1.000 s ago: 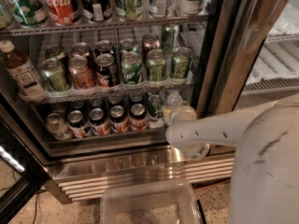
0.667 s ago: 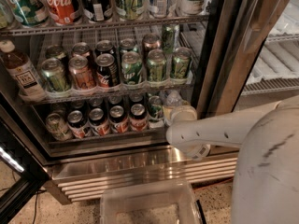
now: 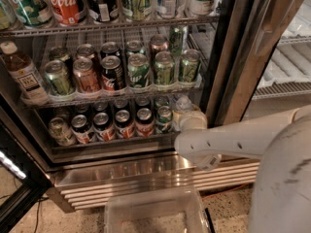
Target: Pick water bottle from bottom shelf of fridge
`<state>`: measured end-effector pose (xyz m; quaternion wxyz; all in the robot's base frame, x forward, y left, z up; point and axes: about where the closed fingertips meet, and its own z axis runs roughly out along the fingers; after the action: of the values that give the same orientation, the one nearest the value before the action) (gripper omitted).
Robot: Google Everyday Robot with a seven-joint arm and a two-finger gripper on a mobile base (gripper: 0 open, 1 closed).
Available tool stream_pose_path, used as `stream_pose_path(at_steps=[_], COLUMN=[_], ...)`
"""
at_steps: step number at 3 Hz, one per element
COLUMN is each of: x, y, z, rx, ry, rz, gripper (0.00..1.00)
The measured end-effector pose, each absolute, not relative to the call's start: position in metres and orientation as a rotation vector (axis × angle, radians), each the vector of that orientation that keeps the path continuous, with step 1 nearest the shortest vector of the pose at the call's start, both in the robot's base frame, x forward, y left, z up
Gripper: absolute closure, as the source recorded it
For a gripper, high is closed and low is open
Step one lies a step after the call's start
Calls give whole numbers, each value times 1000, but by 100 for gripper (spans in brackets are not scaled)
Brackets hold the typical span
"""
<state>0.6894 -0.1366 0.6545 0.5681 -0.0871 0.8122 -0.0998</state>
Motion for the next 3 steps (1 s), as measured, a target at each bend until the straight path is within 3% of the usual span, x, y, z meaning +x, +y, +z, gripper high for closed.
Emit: stream_pose_path(at_steps=[3], x=[683], y=[-138], z=[663], rx=[-202], ry=[1881], rz=[-233], gripper=[100])
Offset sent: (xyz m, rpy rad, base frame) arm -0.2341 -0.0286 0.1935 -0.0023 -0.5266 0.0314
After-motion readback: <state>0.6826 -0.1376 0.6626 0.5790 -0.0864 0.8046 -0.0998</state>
